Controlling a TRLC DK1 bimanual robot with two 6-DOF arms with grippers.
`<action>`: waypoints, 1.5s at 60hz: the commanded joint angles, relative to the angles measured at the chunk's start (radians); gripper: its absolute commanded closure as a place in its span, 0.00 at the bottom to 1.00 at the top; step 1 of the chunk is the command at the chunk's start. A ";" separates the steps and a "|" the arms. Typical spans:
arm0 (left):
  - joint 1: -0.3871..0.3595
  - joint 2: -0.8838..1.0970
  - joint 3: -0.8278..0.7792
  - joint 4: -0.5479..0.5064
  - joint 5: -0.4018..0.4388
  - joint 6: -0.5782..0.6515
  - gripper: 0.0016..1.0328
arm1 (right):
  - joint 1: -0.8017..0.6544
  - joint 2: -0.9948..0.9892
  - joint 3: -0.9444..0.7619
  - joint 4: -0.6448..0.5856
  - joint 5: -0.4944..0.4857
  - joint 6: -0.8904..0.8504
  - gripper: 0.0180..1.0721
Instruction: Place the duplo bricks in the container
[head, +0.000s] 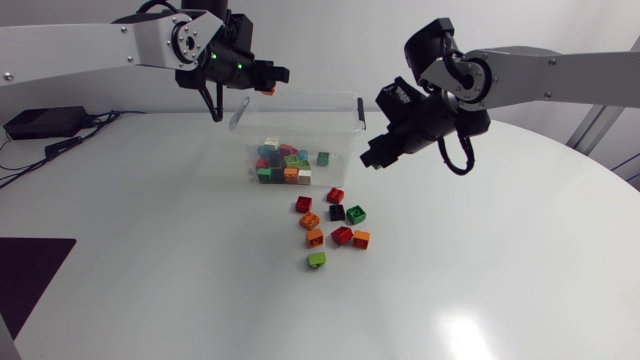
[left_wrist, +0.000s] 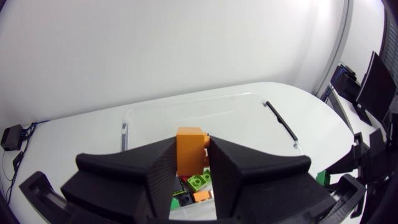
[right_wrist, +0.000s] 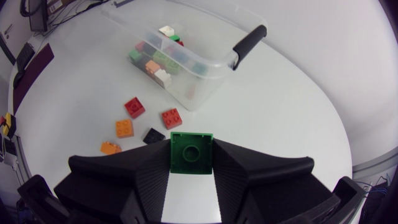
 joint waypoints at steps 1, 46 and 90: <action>0.022 0.060 0.066 0.034 0.007 0.003 0.53 | 0.024 -0.019 0.054 -0.019 0.008 0.037 0.73; 0.073 -0.428 -0.510 0.241 0.096 0.057 0.05 | 0.030 0.244 0.328 0.199 0.008 0.074 0.73; -0.018 -0.448 -0.748 0.100 0.239 0.233 0.05 | 0.039 0.285 0.356 0.337 0.055 0.051 0.04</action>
